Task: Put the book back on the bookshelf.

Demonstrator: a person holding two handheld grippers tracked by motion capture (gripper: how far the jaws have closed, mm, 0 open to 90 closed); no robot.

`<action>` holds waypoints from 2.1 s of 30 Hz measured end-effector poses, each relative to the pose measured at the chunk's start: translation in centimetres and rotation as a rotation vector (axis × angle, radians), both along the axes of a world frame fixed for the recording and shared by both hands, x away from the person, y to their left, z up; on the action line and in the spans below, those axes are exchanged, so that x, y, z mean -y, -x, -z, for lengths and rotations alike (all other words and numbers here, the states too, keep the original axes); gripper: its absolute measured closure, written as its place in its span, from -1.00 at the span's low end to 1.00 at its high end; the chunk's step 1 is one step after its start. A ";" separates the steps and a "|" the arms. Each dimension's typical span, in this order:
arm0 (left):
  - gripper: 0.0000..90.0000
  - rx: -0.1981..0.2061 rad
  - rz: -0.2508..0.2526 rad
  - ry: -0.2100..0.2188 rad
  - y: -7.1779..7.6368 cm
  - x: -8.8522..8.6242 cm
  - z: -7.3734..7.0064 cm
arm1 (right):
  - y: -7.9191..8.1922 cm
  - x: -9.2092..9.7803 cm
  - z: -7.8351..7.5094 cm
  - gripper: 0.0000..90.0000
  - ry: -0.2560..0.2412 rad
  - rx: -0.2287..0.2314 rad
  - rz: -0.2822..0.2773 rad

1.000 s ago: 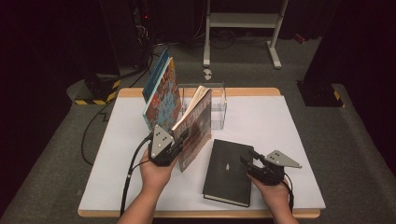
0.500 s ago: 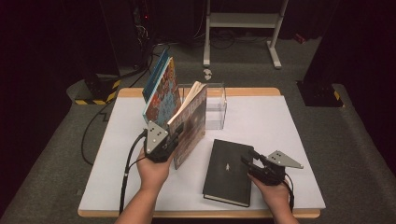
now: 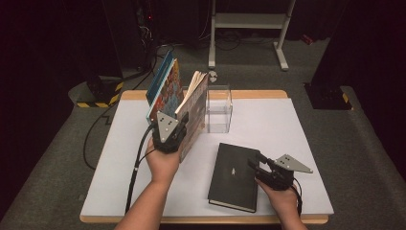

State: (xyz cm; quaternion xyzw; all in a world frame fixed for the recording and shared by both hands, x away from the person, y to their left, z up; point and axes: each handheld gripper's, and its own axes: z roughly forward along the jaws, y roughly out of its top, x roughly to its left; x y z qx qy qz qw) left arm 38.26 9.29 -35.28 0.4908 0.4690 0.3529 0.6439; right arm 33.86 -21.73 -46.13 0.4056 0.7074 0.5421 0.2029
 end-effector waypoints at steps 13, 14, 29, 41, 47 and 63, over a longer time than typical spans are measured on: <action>0.87 0.010 -0.066 0.018 -4.1 0.8 0.0 | 0.0 0.4 -0.1 0.23 -0.021 0.002 0.002; 0.87 0.008 -0.066 0.015 -4.4 0.8 0.0 | -0.1 0.4 -0.1 0.23 -0.023 0.001 0.001; 0.87 -0.004 -0.116 0.037 -8.5 1.2 0.9 | 0.0 0.5 -0.2 0.24 -0.033 0.001 0.001; 0.87 0.015 -0.130 0.043 -9.9 1.7 1.5 | -0.1 0.5 0.0 0.24 -0.033 -0.005 -0.001; 0.86 0.027 -0.140 0.027 -10.0 1.9 1.8 | -0.1 0.5 0.0 0.24 -0.035 -0.006 -0.002; 0.78 0.035 -0.192 -0.017 -9.4 0.9 2.7 | -0.1 0.1 0.2 0.23 -0.029 -0.009 -0.015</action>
